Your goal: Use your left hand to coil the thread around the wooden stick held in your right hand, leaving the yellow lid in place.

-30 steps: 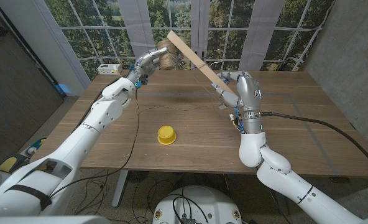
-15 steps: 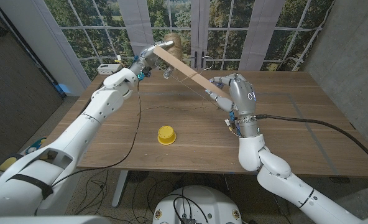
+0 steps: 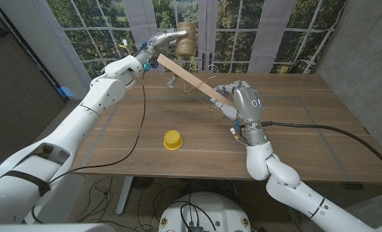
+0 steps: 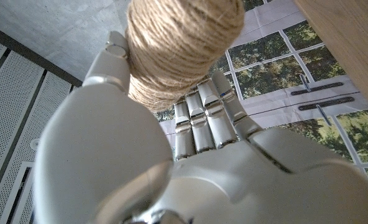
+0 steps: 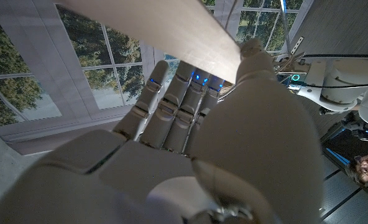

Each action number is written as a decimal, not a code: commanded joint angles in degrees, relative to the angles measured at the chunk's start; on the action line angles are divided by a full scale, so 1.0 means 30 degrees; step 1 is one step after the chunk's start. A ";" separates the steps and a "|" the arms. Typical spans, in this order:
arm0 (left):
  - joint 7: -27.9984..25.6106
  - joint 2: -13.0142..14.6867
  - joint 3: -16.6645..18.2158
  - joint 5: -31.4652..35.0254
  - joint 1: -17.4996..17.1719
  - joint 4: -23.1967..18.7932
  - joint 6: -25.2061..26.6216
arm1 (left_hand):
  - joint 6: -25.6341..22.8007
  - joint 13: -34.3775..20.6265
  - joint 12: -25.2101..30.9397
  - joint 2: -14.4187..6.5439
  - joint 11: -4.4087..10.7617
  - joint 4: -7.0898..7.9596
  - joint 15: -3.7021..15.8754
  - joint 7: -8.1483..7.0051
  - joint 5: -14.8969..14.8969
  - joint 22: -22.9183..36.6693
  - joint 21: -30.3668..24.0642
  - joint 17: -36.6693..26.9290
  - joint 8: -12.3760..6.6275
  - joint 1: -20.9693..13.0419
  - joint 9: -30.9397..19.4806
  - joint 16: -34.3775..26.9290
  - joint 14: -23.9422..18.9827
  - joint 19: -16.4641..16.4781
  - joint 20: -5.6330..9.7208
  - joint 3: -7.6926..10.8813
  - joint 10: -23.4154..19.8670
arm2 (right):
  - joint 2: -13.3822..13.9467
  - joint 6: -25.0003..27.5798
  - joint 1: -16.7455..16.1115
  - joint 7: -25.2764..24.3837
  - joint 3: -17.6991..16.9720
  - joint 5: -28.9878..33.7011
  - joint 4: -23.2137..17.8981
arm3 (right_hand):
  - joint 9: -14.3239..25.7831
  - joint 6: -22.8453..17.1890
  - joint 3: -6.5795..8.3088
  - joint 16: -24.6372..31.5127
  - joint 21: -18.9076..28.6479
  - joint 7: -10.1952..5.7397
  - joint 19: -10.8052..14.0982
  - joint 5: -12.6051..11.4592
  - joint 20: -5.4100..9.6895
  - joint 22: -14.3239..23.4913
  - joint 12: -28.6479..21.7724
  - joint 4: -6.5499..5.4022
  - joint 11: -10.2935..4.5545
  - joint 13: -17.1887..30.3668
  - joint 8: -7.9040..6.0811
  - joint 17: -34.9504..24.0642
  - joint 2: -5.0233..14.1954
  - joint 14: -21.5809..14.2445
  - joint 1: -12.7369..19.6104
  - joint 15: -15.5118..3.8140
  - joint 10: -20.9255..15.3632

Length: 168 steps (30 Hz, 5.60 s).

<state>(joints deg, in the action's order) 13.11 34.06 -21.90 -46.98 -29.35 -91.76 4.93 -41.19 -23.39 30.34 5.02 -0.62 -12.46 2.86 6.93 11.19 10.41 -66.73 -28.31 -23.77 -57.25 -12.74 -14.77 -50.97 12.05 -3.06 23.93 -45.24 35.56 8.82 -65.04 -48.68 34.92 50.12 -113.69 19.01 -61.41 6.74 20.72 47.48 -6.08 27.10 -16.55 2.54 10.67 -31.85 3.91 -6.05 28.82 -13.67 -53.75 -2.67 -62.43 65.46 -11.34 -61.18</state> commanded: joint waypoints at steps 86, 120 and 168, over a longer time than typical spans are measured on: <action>-0.0611 0.3650 0.1660 0.0760 -0.8283 -0.7137 -0.3953 | -0.3001 -0.5848 -0.0020 -0.4895 0.3355 0.1637 0.2908 -0.2202 -0.0086 0.0040 -0.0142 -0.0413 -0.2282 -0.2187 -0.3307 0.0109 0.1285 -0.0128 -0.0072 0.2146 -0.3800 | -0.2664 0.5805 0.3073 -0.1339 0.1533 -0.0924 0.2315 | 0.0118 -0.0433 -0.0437 -0.0565 0.0698 -0.0187 -0.0235 -0.0252 0.2600 -0.0020 0.0354 -0.0217 0.0100 0.0301 -0.0046 -0.0413 0.3777 -0.0495 0.3899 -0.0580 -0.0429; 0.2616 -0.5245 0.0292 -0.4869 -0.8213 0.1938 -0.8091 | -0.3291 -0.5769 -0.0102 -0.4794 0.3675 0.1645 0.3229 -0.2649 -0.0097 0.0022 -0.0208 -0.0640 -0.2375 -0.2030 -0.3080 -0.0049 0.0911 -0.0001 0.0292 0.1994 -0.3955 | -0.2745 0.5426 0.3231 -0.2252 0.1093 -0.2179 0.2955 | 0.0186 -0.0394 -0.0568 -0.0717 0.0860 -0.0137 -0.0310 -0.0289 0.2620 -0.0032 0.0491 -0.0281 0.0109 0.0430 0.0000 -0.0536 0.3783 -0.0574 0.3978 -0.0577 -0.0471; -1.0294 -0.5514 0.2121 -0.5012 -0.9615 -0.2352 -0.4340 | -0.3134 -0.5557 -0.0591 -0.4950 0.3797 0.1549 0.3429 -0.2829 -0.0038 -0.0013 -0.0142 -0.0561 -0.2363 -0.2423 -0.2575 0.0253 0.0771 0.0405 0.0828 0.1607 -0.3979 | -0.0591 -0.0433 0.2499 -0.1888 0.0241 -0.3863 0.1510 | 0.0161 -0.0402 -0.0784 -0.0986 0.1008 -0.0367 -0.0466 -0.0351 0.2798 -0.0046 0.0736 -0.0413 -0.0042 0.0572 0.0098 -0.0656 0.3766 -0.0532 0.4035 -0.0579 -0.0409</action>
<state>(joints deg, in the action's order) -13.40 12.78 -16.99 -63.57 -60.27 -96.00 -12.58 -41.19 -25.85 28.61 5.02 -0.82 -12.60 3.23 6.93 10.87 10.41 -66.95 -29.99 -23.77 -57.25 -12.74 -14.38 -51.33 13.19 -0.49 24.07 -45.44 31.16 14.92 -56.34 -56.24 36.71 39.51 -106.35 19.29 -62.03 4.42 18.00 50.13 -6.48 25.88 -17.19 2.76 10.40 -29.62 3.07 -5.84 30.40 -13.20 -55.60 -2.18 -63.65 67.08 -11.75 -62.19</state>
